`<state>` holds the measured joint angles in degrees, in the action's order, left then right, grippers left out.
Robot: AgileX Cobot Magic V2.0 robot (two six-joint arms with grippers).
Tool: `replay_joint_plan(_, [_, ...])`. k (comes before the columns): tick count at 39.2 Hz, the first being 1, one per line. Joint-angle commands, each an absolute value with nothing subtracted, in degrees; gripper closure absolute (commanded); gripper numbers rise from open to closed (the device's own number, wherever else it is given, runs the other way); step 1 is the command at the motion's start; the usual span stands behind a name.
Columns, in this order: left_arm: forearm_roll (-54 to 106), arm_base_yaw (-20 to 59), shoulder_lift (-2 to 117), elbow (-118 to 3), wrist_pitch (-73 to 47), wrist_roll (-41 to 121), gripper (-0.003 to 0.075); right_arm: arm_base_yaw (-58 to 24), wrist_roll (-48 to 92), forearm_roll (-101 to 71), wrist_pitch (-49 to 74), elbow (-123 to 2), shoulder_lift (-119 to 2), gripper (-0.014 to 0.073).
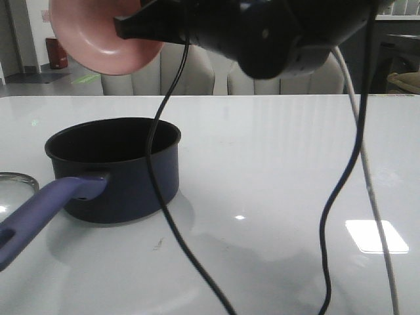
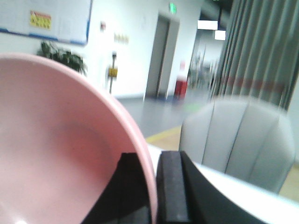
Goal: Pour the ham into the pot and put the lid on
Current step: 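Tilt the pink bowl with the right gripper to pour ham into saucepan, then carry the empty pink bowl back and set it on the table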
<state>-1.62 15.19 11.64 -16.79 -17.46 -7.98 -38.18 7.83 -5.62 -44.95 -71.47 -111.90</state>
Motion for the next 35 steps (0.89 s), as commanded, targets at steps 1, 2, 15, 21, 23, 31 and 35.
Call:
replay_joint_plan(1, [-1.6,15.6,12.7,-18.4,-12.8,-8.0,0.0157,-38.1,5.9,-6.0,-38.2,-73.1,-104.8,0.0456])
replay_joint_plan(2, [-1.6,15.6,12.7,-18.4,-12.8,-8.0,0.0157,-38.1,5.9,-6.0,-35.0,-73.1,-103.9,0.0456])
replay_joint_plan(15, [-1.6,15.6,12.7,-18.4,-12.8,-8.0,0.0157,-36.6,6.1,-6.1,-2.8,-73.1,-93.9,0.0456])
replay_joint_plan(21, [-1.6,15.6,12.7,-18.4,-12.4,-8.0,0.0157,-32.3,4.2,-12.1,10.7,-73.1,-90.9,0.0456])
replay_joint_plan(23, [-1.6,15.6,12.7,-18.4,-12.4,-8.0,0.0157,-30.3,4.2,-13.5,15.8,-73.1,-90.1,0.0456])
replay_joint_plan(31, [-1.6,15.6,12.7,-18.4,-12.4,-8.0,0.0157,-20.0,4.2,-14.2,31.3,-73.0,-89.7,0.0456])
replay_joint_plan(35, [-1.6,15.6,12.7,-18.4,-12.4,-8.0,0.0157,-14.9,4.2,-14.2,36.7,-72.9,-89.7,0.0456])
